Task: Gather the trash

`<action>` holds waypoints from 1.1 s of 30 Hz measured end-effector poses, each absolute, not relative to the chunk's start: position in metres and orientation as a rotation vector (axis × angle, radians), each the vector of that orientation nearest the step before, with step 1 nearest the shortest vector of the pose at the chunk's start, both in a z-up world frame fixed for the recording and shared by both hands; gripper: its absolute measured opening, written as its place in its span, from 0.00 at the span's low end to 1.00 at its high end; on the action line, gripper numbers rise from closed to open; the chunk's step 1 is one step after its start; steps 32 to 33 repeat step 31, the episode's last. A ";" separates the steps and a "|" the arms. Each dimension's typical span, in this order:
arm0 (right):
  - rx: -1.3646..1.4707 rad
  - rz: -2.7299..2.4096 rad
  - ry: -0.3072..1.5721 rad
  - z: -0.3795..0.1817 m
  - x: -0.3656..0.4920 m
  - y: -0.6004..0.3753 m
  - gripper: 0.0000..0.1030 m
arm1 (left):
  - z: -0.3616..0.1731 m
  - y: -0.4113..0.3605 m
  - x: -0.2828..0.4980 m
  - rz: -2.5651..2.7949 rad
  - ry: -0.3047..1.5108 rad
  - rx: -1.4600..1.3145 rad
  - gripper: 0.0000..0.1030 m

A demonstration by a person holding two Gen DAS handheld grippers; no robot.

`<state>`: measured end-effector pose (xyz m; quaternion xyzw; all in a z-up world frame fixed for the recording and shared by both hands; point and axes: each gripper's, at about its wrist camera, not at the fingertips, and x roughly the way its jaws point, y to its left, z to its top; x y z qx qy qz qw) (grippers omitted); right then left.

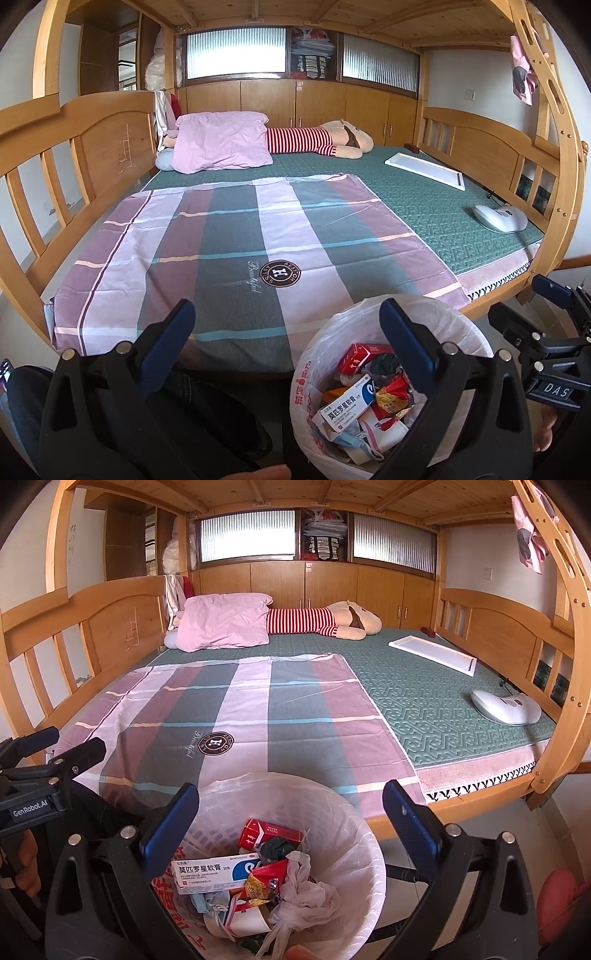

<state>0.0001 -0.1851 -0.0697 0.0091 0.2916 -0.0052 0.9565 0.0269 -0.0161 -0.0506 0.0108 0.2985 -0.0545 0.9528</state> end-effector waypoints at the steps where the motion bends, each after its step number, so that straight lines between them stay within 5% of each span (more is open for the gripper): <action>1: 0.017 -0.010 0.591 -0.069 0.000 -0.185 0.95 | -0.051 -0.015 0.027 -0.110 0.607 0.020 0.96; 33: 0.022 -0.018 0.606 -0.072 0.002 -0.185 0.95 | -0.055 -0.014 0.029 -0.107 0.633 0.020 0.96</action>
